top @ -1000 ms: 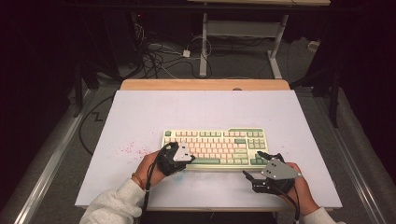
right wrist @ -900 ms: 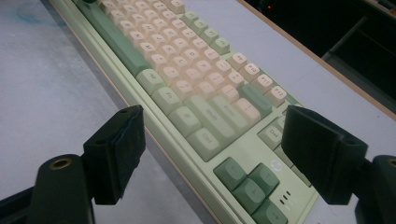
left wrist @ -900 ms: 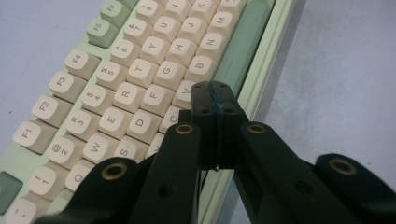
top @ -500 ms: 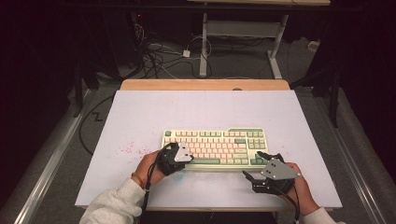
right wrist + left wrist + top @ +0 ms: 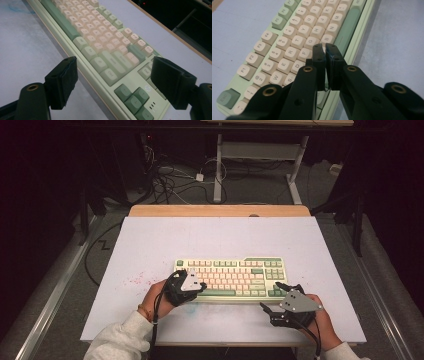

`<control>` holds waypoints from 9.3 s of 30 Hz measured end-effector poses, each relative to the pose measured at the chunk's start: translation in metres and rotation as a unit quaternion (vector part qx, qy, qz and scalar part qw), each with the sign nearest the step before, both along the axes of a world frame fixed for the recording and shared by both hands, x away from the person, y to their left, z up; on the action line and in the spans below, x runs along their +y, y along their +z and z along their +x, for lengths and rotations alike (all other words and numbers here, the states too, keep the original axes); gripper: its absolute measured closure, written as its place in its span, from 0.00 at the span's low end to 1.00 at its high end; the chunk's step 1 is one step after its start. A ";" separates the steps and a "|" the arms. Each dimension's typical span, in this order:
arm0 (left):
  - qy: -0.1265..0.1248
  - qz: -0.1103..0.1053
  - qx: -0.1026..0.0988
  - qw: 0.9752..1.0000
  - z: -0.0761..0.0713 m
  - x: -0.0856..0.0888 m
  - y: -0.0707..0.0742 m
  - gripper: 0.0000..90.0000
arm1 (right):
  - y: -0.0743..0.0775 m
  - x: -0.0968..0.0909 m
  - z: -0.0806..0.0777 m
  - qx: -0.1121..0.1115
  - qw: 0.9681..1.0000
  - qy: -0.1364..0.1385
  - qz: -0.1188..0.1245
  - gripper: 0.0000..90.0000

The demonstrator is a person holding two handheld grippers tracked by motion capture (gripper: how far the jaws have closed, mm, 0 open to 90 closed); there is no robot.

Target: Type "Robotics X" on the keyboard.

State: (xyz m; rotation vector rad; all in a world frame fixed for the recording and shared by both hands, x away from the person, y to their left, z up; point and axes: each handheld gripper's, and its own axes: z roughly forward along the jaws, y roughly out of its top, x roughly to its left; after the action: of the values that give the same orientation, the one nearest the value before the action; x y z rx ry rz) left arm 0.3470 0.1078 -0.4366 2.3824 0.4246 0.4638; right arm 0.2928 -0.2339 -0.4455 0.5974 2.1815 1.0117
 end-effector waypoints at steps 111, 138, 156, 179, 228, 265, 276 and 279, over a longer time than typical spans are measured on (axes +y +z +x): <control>0.113 -0.067 -0.069 0.989 -0.038 0.072 -0.010 0.20 | -0.005 0.022 0.066 0.127 0.992 -0.009 -0.023 1.00; 0.111 -0.062 -0.007 0.992 -0.032 0.082 -0.002 0.97 | -0.011 0.024 0.062 0.118 0.993 -0.019 -0.023 1.00; 0.076 -0.041 0.027 0.996 0.005 0.034 -0.008 0.97 | -0.011 0.024 0.061 0.113 0.993 -0.019 -0.025 1.00; 0.057 -0.005 0.045 0.997 0.019 0.009 -0.019 0.97 | -0.012 0.024 0.060 0.109 0.994 -0.020 -0.026 1.00; 0.081 -0.050 -0.103 0.990 -0.005 0.011 -0.005 0.17 | 0.007 0.024 0.040 0.003 0.999 -0.031 0.034 0.17; 0.085 -0.057 -0.143 0.984 -0.031 0.056 -0.005 0.16 | 0.022 -0.003 0.018 -0.018 0.997 -0.046 0.053 0.18; 0.097 -0.057 -0.141 0.984 -0.038 0.071 -0.010 0.16 | 0.019 -0.020 0.011 -0.026 0.996 -0.063 0.058 0.18; 0.101 -0.056 -0.141 0.983 -0.040 0.074 -0.011 0.16 | 0.019 -0.024 0.009 -0.030 0.996 -0.066 0.059 0.18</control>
State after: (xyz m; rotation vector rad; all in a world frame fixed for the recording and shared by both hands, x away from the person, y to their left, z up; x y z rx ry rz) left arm 0.3070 0.1821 -0.4478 2.1340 0.5476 0.8348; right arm 0.3017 -0.2581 -0.4269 0.7472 2.0121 1.0793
